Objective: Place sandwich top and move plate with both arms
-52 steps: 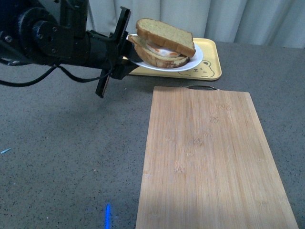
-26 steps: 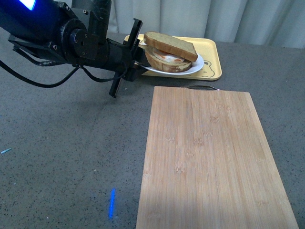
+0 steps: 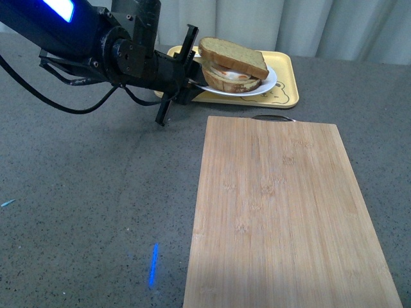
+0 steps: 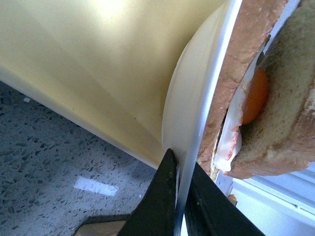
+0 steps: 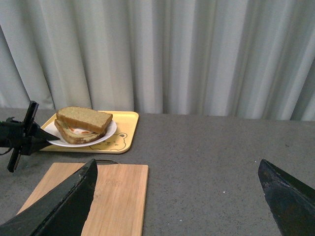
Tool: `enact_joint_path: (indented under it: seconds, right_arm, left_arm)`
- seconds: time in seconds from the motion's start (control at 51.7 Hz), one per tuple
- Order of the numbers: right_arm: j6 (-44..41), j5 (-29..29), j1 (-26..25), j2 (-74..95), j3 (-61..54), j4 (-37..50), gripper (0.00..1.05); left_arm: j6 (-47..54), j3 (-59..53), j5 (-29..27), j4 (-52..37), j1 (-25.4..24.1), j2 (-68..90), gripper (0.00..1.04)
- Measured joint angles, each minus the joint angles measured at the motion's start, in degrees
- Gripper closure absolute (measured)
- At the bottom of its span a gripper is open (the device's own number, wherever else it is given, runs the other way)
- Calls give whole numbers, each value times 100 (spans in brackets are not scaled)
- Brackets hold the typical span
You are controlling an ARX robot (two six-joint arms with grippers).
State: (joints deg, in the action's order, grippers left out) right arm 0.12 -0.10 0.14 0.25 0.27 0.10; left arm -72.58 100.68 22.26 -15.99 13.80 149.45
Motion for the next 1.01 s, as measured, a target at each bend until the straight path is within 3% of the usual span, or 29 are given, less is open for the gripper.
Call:
enact_joint_path:
  seconds: [0.251, 0.309, 0.522, 0.58, 0.6, 0.658, 0.735, 0.812, 0.89, 1.006]
  right_arm:
    - [0, 0, 0, 0, 0, 0, 9]
    - [0, 0, 0, 0, 0, 0, 9]
    - [0, 0, 0, 0, 0, 0, 9]
    - [0, 0, 0, 0, 0, 0, 9]
    - [0, 0, 0, 0, 0, 0, 9]
    - [0, 0, 0, 0, 0, -2, 9]
    - [0, 0, 0, 0, 0, 0, 9]
    - [0, 0, 0, 0, 0, -2, 9]
    - [0, 0, 0, 0, 0, -2, 9]
    - [0, 0, 0, 0, 0, -2, 9]
  left_arm:
    - [-13, -518, 109, -380, -31, -236, 66]
    - [11, -839, 109, -490, -52, -433, 54]
    - [267, -2046, -153, -960, -149, -1375, 20]
    - [588, -2559, -492, -1025, -179, -1823, 8]
    - [743, -2649, -640, -1134, -175, -1853, 8]
    - [1856, -3359, -1945, -2682, -155, -2068, 18]
    - [3689, -4288, -2973, -4339, -192, -2343, 30]
    - [4898, -5014, -3182, -5272, -284, -2684, 41]
    - [6413, -6008, -3134, -5908, -468, -3462, 60]
    - [6924, -6863, -2988, -6039, -601, -4118, 82]
